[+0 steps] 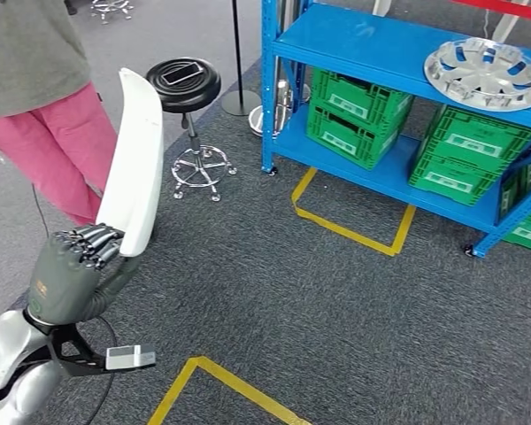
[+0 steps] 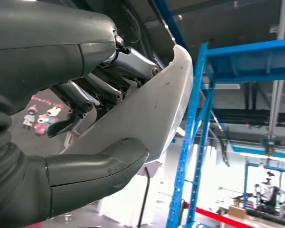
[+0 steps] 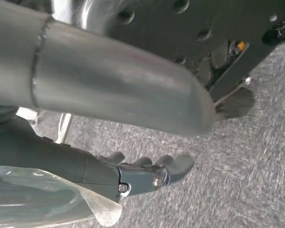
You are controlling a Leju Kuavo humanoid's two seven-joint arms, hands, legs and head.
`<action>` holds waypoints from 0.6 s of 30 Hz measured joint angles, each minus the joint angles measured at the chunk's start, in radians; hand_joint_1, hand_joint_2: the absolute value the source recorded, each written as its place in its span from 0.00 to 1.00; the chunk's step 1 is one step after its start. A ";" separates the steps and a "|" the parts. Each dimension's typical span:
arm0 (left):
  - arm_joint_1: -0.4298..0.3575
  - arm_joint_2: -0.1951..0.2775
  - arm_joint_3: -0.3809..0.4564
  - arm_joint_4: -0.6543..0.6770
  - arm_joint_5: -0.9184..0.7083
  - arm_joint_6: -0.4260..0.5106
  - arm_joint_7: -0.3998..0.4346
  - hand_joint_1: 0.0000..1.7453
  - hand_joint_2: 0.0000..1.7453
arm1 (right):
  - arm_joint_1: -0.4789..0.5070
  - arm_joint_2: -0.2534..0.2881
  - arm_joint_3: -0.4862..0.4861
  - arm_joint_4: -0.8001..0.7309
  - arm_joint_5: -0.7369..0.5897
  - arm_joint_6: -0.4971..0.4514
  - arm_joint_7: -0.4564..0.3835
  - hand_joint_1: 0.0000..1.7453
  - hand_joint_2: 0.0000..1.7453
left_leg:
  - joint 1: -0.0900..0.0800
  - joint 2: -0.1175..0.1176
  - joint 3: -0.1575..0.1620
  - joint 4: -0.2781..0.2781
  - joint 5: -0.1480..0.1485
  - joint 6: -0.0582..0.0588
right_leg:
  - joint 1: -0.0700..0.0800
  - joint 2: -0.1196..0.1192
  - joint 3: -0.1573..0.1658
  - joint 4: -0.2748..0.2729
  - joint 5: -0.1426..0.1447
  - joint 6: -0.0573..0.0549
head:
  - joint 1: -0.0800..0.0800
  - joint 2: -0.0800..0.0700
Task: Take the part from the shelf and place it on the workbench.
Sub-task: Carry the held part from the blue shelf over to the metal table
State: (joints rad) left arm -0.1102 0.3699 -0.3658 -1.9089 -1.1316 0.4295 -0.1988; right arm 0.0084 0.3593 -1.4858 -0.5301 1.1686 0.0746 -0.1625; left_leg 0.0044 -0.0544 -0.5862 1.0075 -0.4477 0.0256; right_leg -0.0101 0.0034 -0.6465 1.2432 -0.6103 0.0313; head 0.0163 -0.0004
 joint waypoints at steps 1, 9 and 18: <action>0.000 -0.005 -0.012 0.000 -0.005 0.002 0.013 1.00 1.00 | 0.002 -0.001 0.001 -0.011 0.000 -0.005 0.001 0.00 0.00 | 0.001 -0.014 0.000 0.003 -0.001 -0.002 | -0.003 0.015 0.027 -0.066 0.041 0.000 | 0.000 0.000; -0.008 -0.008 -0.040 0.000 0.027 0.014 0.022 1.00 1.00 | -0.008 0.003 0.001 0.034 -0.002 -0.143 -0.011 0.00 0.00 | 0.002 -0.022 -0.041 0.061 -0.024 -0.045 | -0.010 0.029 0.105 -0.226 0.096 -0.026 | -0.008 0.000; -0.012 -0.009 -0.046 0.000 0.031 0.014 0.021 1.00 1.00 | -0.009 0.006 0.002 0.042 -0.001 -0.147 -0.011 0.00 0.00 | -0.012 0.107 -0.022 0.069 -0.017 -0.029 | 0.005 -0.095 0.117 -0.226 0.081 -0.033 | -0.015 0.000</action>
State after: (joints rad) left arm -0.1224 0.3610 -0.4114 -1.9089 -1.1004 0.4436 -0.1774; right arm -0.0007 0.3655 -1.4838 -0.4884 1.1673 -0.0719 -0.1737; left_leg -0.0074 0.0522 -0.6080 1.0762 -0.4650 -0.0038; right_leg -0.0049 -0.0915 -0.5295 1.0172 -0.5292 -0.0020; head 0.0009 -0.0004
